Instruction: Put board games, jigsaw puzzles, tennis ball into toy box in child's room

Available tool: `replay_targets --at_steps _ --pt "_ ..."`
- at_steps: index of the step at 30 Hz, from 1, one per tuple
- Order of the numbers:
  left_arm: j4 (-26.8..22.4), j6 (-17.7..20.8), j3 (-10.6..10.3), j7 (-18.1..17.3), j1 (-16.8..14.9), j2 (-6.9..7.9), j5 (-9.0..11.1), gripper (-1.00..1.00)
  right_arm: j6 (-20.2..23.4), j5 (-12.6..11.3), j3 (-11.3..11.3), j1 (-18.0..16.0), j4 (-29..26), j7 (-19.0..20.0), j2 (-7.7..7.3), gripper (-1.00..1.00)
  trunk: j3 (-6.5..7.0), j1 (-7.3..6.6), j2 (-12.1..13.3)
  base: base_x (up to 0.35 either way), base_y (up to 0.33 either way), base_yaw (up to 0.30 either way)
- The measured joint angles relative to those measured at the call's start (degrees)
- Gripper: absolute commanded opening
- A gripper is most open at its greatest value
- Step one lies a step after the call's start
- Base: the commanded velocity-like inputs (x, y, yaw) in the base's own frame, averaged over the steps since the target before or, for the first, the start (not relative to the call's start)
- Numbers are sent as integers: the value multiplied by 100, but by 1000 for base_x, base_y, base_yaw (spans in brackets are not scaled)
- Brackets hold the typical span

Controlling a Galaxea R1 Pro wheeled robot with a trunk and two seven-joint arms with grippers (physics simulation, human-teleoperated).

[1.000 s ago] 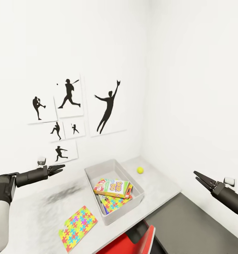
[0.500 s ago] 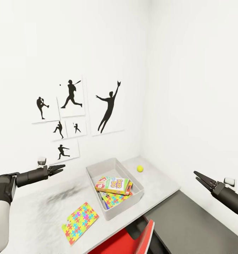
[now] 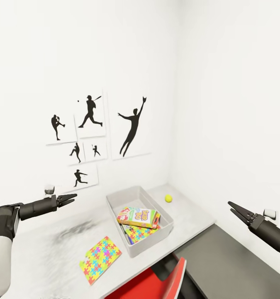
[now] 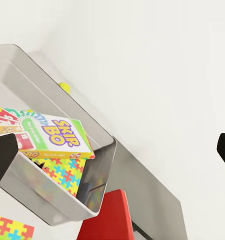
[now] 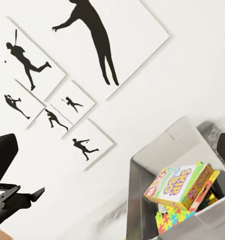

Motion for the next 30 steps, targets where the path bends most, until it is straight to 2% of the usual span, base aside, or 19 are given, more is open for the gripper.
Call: replay_targets --at_steps 9,18,30 --pt "1 -7 0 0 -2 -10 0 100 0 7 2 -1 -1 -3 0 100 32 0 1 -2 2 145" --pt "2 -10 -2 0 -3 -17 -2 100 -2 10 1 1 -1 -8 0 100 34 2 -1 -143 0 10" --pt "1 -2 0 1 -5 -21 -3 100 0 3 -1 0 -1 -9 0 100 34 0 0 -20 0 0"
